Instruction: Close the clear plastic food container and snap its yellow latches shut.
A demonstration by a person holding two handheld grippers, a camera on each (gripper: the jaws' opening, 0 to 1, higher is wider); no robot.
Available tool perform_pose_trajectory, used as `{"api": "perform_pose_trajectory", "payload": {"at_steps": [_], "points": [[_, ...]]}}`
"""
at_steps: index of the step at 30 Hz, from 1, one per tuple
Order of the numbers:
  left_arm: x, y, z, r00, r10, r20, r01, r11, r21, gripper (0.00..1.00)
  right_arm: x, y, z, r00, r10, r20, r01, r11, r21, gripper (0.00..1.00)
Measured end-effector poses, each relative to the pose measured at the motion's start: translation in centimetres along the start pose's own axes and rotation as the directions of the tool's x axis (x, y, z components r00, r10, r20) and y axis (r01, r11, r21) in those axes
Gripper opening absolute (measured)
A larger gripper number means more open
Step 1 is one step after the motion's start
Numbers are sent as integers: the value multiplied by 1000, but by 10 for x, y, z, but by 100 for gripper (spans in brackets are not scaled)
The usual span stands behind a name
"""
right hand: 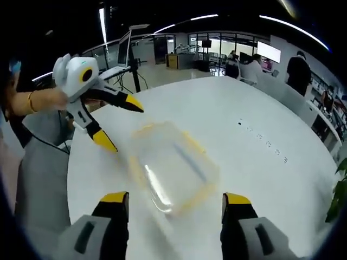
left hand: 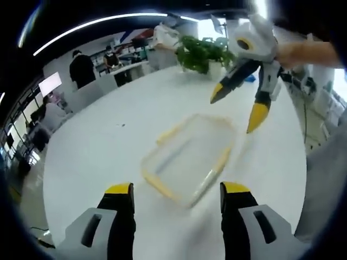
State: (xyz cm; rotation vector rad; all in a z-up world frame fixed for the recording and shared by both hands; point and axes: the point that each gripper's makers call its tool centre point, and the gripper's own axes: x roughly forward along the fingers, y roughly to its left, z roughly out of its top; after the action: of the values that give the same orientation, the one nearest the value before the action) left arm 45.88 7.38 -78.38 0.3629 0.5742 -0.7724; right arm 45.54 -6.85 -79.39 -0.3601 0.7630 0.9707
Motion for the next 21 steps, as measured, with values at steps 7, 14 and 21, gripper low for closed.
{"api": "perform_pose_trajectory", "payload": {"at_steps": [7, 14, 21], "points": [[-23, -7, 6, 998, 27, 63, -24, 998, -52, 61, -17, 10, 0, 997, -13, 71, 10, 999, 34, 70], [-46, -6, 6, 989, 67, 128, -54, 994, -99, 63, -34, 20, 3, 984, -49, 173, 33, 995, 91, 70], [-66, -10, -2, 982, 91, 167, -63, 984, -169, 66, -45, 33, -7, 970, -69, 234, 22, 980, 199, 71]]}}
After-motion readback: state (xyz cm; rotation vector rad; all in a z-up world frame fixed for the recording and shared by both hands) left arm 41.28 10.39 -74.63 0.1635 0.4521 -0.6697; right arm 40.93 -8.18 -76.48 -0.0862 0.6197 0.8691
